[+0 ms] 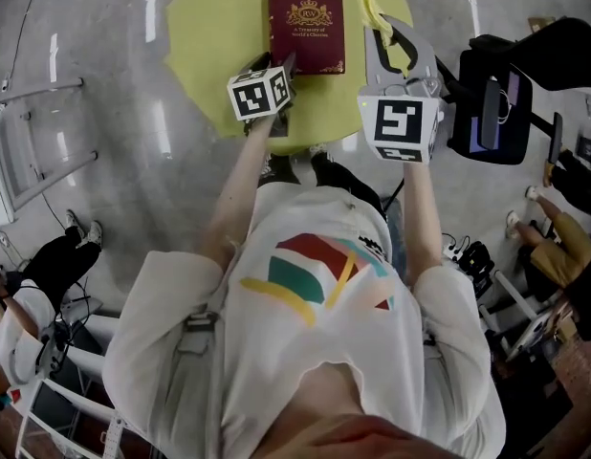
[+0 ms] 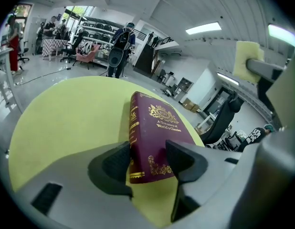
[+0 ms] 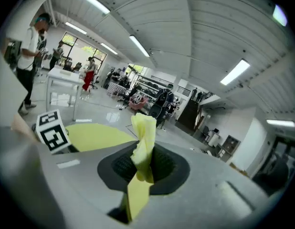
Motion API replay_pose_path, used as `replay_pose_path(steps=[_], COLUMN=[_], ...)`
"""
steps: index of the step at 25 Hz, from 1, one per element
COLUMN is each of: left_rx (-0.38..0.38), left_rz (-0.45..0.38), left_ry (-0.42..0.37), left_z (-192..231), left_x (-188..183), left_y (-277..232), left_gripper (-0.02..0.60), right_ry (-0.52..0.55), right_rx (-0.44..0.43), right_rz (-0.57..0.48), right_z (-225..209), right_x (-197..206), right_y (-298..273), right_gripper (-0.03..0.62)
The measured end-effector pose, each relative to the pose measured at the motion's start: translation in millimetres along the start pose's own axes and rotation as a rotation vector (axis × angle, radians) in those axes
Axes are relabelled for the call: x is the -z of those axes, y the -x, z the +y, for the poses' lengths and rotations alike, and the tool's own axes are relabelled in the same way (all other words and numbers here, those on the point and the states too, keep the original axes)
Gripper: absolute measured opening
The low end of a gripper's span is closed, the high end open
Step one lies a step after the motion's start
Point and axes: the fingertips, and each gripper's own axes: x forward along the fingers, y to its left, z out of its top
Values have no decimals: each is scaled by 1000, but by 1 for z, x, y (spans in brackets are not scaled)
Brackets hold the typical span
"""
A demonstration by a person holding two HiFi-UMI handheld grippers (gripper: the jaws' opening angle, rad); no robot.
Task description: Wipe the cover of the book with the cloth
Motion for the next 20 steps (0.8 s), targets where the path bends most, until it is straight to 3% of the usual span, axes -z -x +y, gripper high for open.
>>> replay_pose_path(steps=[5, 10, 20], left_rx=[8, 7, 18], left_rz=[-3, -10, -6], left_ry=[12, 22, 55], left_z=[-1, -2, 0], left_x=[1, 3, 3], left_y=[1, 2, -1], left_gripper=[238, 238, 238], right_ry=[329, 550, 711], right_rx=[-80, -175, -367], right_rz=[108, 230, 461], right_z=[1, 17, 51], right_x=[22, 62, 143], right_y=[-83, -145, -199], right_gripper=[29, 29, 28])
